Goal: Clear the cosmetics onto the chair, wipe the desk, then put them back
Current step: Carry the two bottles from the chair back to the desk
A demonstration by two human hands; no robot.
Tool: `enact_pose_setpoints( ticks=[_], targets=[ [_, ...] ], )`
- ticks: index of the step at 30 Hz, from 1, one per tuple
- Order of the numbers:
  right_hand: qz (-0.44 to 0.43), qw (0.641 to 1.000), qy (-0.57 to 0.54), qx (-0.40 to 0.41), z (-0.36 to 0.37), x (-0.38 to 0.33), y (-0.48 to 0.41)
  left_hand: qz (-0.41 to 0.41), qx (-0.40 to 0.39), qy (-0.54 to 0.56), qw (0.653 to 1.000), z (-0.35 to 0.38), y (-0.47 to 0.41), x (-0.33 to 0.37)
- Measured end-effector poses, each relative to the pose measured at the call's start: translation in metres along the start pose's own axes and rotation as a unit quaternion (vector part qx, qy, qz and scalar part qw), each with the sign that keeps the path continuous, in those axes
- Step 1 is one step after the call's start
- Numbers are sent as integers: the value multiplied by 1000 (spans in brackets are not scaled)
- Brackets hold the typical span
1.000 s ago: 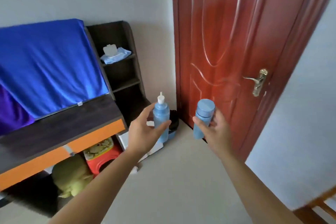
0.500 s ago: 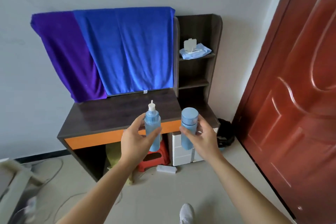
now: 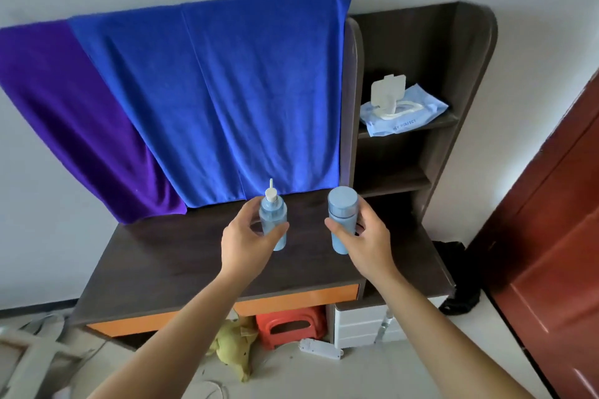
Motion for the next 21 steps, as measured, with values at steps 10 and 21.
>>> enact_pose_setpoints(
  ticks=[10,21],
  targets=[
    [90,994,54,-31,47,67,-120,-76,-71,-33,994,105,-106,-63],
    [165,981,104,-3,110,162,-178,-142,-137,-50,979,206,-168,-150]
  ],
)
Point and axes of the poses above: each hand's wrist, its own y-axis away from the middle knuckle, its own z-axis out of the palm, x = y × z, the point moved 4 cm from there along -y, towards the middle knuckle, and after that the axes turned 11 degrees about x, right-handed, at the moved point
